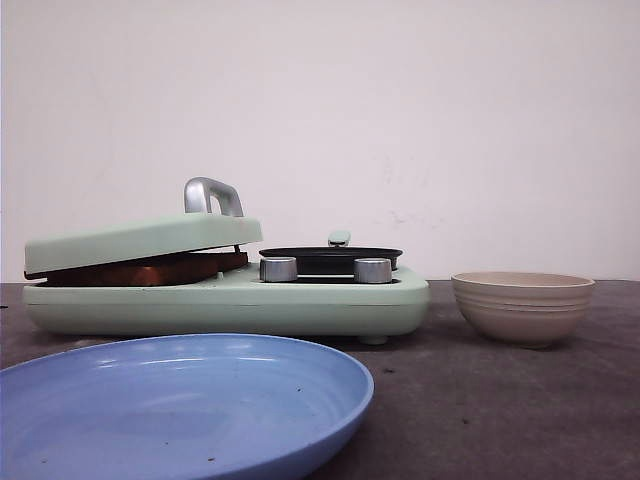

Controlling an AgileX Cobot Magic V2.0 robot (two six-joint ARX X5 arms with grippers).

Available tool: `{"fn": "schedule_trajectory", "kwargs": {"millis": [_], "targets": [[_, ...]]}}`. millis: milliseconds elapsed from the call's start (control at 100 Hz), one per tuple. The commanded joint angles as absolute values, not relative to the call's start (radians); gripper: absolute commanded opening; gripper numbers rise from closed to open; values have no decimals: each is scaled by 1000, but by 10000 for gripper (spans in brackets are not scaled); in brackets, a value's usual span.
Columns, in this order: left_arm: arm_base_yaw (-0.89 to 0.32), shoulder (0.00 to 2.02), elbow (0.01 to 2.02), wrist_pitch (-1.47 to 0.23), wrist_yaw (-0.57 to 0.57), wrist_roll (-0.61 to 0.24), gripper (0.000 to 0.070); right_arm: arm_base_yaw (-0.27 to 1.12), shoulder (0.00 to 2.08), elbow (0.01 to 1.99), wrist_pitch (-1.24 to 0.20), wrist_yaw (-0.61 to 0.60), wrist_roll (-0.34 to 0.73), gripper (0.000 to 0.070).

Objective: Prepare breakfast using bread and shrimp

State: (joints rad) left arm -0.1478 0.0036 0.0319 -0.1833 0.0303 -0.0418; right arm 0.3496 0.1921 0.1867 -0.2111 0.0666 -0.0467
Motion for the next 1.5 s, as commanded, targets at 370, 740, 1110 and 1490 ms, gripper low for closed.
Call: {"fn": "schedule_trajectory", "kwargs": {"millis": [370,740,1110,1490], "targets": [[-148,4,14,-188,33,-31,28,193,4,12,-181,130,-162,0],[-148,4,14,-187,33,-31,28,193,4,12,-156,49,-165,0],[-148,4,14,-187,33,-31,28,193,4,12,-157,51,-165,0],[-148,4,14,-187,33,-31,29,193,4,12,-157,51,-165,0]]}}
